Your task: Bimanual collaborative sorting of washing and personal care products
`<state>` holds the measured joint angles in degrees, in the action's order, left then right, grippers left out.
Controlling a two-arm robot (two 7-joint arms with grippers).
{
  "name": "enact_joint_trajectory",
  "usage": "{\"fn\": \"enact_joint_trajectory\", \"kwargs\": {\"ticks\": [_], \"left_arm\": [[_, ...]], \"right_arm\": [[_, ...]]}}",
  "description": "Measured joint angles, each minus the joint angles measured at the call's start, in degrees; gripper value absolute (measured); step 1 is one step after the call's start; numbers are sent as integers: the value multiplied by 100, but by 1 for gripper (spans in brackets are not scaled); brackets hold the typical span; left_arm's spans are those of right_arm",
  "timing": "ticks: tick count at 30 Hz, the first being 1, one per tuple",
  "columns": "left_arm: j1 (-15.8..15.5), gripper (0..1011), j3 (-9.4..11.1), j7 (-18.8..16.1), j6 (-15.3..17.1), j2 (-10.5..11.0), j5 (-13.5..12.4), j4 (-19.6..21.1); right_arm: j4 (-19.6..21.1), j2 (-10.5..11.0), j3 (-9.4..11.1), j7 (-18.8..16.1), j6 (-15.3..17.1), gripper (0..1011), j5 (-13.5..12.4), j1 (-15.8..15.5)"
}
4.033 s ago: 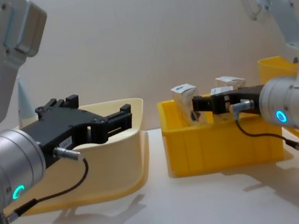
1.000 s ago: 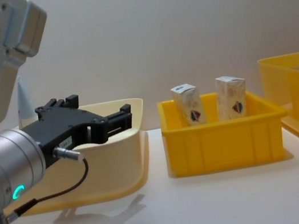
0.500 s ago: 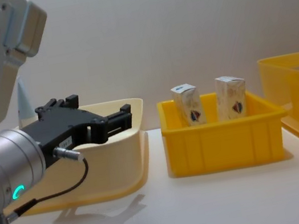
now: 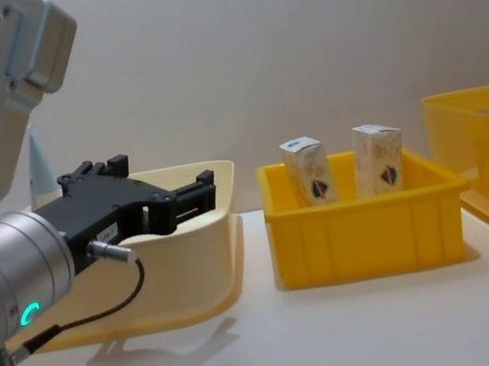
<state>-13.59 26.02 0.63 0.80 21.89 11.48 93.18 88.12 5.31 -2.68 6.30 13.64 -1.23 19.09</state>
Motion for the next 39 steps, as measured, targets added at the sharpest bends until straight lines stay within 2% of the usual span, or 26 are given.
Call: {"fn": "enact_joint_trajectory", "kwargs": {"ticks": [8, 12, 13, 16, 19, 20, 23, 25, 26, 29, 34, 39], "left_arm": [[0, 1003, 0, 0, 0, 0, 0, 0], [0, 1003, 0, 0, 0, 0, 0, 0], [0, 1003, 0, 0, 0, 0, 0, 0], [0, 1003, 0, 0, 0, 0, 0, 0], [0, 1003, 0, 0, 0, 0, 0, 0], [0, 1003, 0, 0, 0, 0, 0, 0], [0, 1003, 0, 0, 0, 0, 0, 0], [0, 1003, 0, 0, 0, 0, 0, 0], [0, 1003, 0, 0, 0, 0, 0, 0], [0, 1003, 0, 0, 0, 0, 0, 0], [0, 1003, 0, 0, 0, 0, 0, 0], [0, 1003, 0, 0, 0, 0, 0, 0]], "right_arm": [[-156, -88, 1, 116, 102, 434, 83, 21], [-203, -113, 3, 147, 130, 533, 110, 27], [-219, -122, 3, 159, 137, 593, 118, 29], [-242, -134, 5, 172, 148, 652, 127, 32], [-256, -142, 6, 182, 157, 787, 135, 34], [-261, -144, 6, 185, 159, 787, 137, 34], [-274, -152, 6, 198, 170, 897, 146, 35], [-283, -157, 7, 202, 175, 912, 150, 36], [-286, -159, 8, 204, 177, 958, 154, 37], [-288, -163, 10, 204, 176, 1001, 157, 37], [-279, -165, 18, 164, 89, 1001, 150, 24], [-204, -162, 44, -35, -205, 1001, 34, -31]]}}
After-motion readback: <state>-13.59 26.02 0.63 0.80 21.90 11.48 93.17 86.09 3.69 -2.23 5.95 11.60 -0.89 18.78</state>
